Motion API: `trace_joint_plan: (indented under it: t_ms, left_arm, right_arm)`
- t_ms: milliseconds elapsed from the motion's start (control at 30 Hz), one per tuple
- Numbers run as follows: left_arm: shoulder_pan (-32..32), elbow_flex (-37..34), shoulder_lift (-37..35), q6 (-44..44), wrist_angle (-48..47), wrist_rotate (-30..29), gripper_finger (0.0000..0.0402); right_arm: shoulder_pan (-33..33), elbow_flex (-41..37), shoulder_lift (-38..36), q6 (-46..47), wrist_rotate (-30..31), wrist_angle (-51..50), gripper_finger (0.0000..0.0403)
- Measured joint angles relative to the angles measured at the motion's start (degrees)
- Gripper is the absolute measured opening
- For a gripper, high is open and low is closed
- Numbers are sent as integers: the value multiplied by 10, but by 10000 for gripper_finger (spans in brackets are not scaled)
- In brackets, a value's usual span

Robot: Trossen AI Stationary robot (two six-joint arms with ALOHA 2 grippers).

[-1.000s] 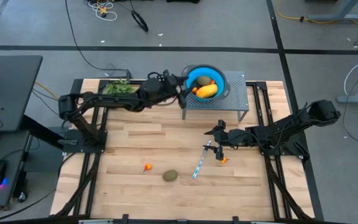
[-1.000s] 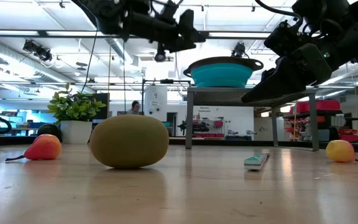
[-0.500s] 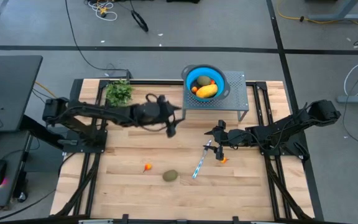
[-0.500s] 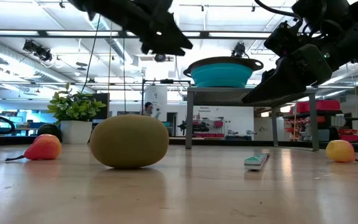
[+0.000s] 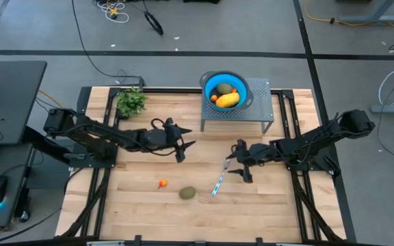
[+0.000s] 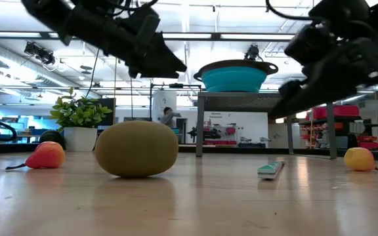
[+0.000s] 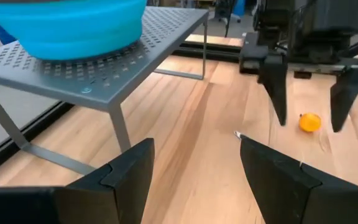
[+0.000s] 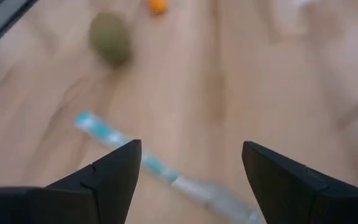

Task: Pick & Place Fruit
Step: Put the peach into the blue strainer bowl on the shelf

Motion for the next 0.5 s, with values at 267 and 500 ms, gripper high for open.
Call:
trace_joint_plan:
  t_ms: [267,500]
  left_arm:
    - [0,-59,0,-2,71,-2,247]
    - [1,-88,6,-2,96,-20,247]
  right_arm:
    - [33,0,0,42,-76,-117,288]
    - [77,44,0,65,-58,-173,288]
